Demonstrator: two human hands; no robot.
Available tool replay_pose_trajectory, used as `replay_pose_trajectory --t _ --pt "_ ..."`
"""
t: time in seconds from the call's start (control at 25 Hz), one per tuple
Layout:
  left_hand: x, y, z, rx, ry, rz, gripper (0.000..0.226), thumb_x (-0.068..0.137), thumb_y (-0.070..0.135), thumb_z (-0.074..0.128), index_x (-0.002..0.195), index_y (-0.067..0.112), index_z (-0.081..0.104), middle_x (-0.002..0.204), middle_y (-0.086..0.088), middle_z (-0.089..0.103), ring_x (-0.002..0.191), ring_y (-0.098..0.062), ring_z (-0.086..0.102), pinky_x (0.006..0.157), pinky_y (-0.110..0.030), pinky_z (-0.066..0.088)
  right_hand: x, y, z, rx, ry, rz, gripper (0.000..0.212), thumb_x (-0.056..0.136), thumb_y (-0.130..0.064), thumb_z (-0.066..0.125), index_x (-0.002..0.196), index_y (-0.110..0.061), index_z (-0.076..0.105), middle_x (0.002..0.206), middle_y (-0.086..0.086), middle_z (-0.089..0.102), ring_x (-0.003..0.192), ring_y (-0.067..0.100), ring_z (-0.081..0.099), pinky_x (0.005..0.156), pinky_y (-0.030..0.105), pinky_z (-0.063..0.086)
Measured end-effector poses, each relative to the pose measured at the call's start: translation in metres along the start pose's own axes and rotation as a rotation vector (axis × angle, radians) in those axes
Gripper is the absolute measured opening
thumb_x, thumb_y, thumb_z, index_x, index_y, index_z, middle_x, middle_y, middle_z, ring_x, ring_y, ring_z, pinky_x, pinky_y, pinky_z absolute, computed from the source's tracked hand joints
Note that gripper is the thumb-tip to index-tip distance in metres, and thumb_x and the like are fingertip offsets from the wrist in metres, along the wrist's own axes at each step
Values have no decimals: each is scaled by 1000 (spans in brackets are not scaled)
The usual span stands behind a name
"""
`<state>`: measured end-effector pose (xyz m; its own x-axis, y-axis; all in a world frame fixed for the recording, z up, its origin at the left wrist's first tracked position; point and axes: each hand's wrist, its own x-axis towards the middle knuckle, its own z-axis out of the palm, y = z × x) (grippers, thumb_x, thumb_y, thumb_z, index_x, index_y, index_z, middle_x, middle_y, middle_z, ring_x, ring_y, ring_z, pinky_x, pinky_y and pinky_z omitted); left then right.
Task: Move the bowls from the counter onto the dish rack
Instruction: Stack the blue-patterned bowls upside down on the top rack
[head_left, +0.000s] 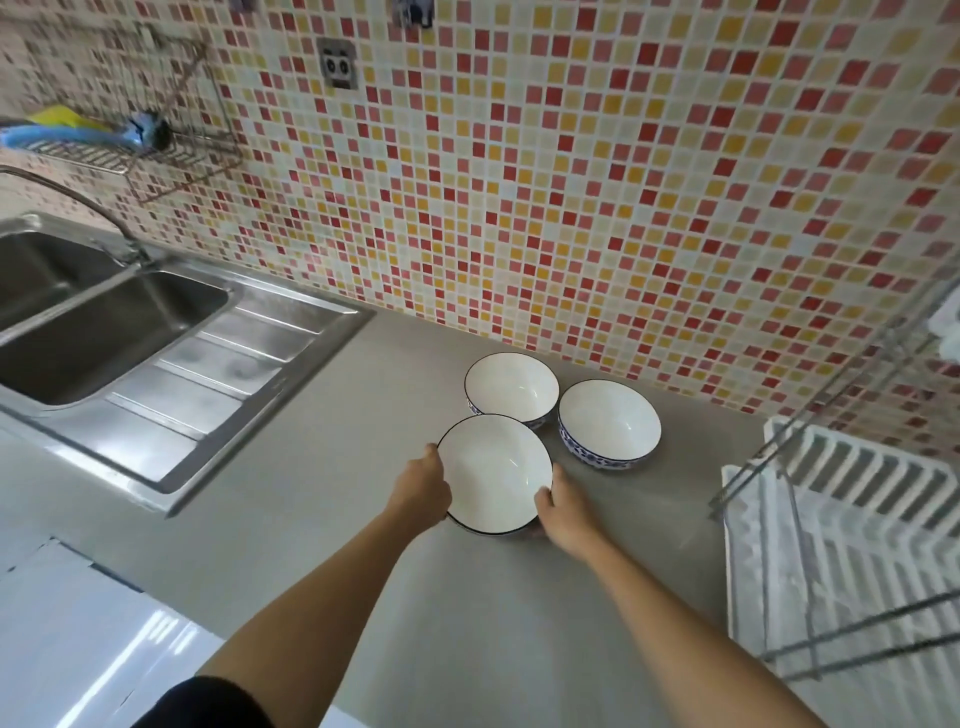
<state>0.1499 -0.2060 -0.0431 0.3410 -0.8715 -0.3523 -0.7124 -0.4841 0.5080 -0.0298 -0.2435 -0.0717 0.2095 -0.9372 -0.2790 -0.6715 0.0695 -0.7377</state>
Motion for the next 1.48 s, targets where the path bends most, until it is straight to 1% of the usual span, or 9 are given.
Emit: replay_pose_trajectory --t 0.12,0.28,0.52,0.72,0.88,1.0,1.12,1.28,1.48 --pt "-29 4 -20 -68 90 56 45 85 -5 32 128 5 34 92 -19 59 77 -36 66 71 -40 56 -27 -19 -14 10 61 -91 31 94 -7 37 124 -2 41 111 17 60 85 22 50 65 23 41" --pt "-84 15 -48 -211 221 179 45 87 -4 37 130 9 34 98 -17 59 86 -38 65 73 -44 57 -81 -48 -41 128 130 -242 44 94 -2 36 138 -10 32 123 5 51 96 19 50 52 2 45" --pt "-178 49 -84 -407 391 439 57 87 -3 46 136 21 31 127 -12 57 100 -33 60 83 -48 57 -179 -80 -94 144 411 -434 38 95 -13 45 133 -9 38 126 9 57 114 29 56 85 29 47" --pt "-246 103 -121 -547 535 721 64 85 -2 49 139 31 37 116 3 58 106 -31 60 89 -50 54 -270 -123 -171 317 444 -597 16 95 -43 42 109 -38 39 103 -27 54 101 11 60 90 47 52" --pt "-306 164 -128 -750 406 1023 46 93 17 52 135 32 40 105 24 54 103 -23 63 79 -36 59 -332 -134 -248 522 436 -590 23 93 -56 25 107 -39 27 104 -20 48 97 15 60 79 40 57" --pt "-336 208 -118 -818 274 1196 42 92 40 47 133 33 41 121 11 55 115 -21 59 85 -38 58 -360 -116 -296 556 485 -585 20 92 -54 33 106 -42 32 106 -14 51 91 15 64 68 33 60" --pt "-349 263 -98 -812 136 1296 37 87 54 41 122 42 46 123 12 54 119 -19 56 96 -50 52 -380 -77 -348 527 485 -605 62 80 -57 57 133 -35 35 124 -8 56 106 17 62 75 34 60" --pt "-363 340 -59 -832 -25 1349 25 89 56 34 109 46 46 123 12 54 118 -19 56 96 -44 50 -395 -23 -415 500 416 -607 97 41 -93 46 124 -43 52 123 -5 65 113 16 63 88 39 55" --pt "-373 422 -4 -754 -121 1258 38 81 73 28 96 41 42 125 -1 53 119 -26 56 99 -47 48 -394 43 -492 491 509 -640 89 51 -82 61 130 -45 45 134 -2 54 116 23 58 92 48 53"
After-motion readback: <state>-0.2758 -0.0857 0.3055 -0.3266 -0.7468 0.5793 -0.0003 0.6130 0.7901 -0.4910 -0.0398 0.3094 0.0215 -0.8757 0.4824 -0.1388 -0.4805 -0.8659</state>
